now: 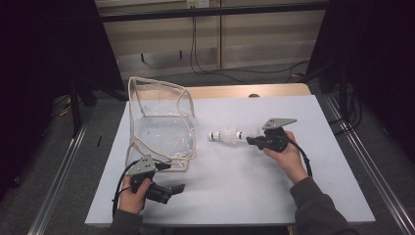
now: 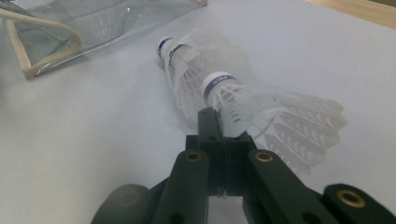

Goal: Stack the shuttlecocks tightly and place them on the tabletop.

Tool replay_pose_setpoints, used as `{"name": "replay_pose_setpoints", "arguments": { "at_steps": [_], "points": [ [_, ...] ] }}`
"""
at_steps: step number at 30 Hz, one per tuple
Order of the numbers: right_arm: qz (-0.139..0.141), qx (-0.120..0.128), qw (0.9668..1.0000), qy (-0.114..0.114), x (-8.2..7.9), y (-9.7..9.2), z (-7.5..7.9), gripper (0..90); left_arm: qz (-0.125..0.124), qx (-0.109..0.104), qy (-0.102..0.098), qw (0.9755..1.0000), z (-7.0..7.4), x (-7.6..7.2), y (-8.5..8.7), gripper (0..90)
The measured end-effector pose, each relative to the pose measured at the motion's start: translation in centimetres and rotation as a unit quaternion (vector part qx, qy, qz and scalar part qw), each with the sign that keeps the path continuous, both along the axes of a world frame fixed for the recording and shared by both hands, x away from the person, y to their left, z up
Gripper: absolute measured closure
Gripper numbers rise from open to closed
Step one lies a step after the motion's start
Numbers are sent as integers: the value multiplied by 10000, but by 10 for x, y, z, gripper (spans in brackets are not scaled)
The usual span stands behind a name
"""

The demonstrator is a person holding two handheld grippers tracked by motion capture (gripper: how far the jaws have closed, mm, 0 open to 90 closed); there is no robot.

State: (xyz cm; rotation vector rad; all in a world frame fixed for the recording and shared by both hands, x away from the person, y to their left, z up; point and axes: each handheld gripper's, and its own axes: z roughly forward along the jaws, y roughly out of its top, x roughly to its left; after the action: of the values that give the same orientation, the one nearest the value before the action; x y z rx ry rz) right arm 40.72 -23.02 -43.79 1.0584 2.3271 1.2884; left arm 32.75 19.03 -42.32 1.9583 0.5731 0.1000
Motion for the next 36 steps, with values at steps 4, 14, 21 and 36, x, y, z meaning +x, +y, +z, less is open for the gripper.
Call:
{"name": "replay_pose_setpoints", "arguments": {
  "at_steps": [4,14,21,36],
  "points": [
    [0,9,10000,8,2,1,-1,895,-2,1,-8,10000,0,0,0,32],
    [15,-12,10000,-14,5,3,0,895,1,15,3,10000,0,0,0,32],
    [47,-25,10000,-50,7,7,2,895,-3,6,-13,10000,0,0,-1,32],
    [51,-229,9997,-78,11,13,0,895,-19,37,-15,10000,0,0,-1,32]
  ]
}}
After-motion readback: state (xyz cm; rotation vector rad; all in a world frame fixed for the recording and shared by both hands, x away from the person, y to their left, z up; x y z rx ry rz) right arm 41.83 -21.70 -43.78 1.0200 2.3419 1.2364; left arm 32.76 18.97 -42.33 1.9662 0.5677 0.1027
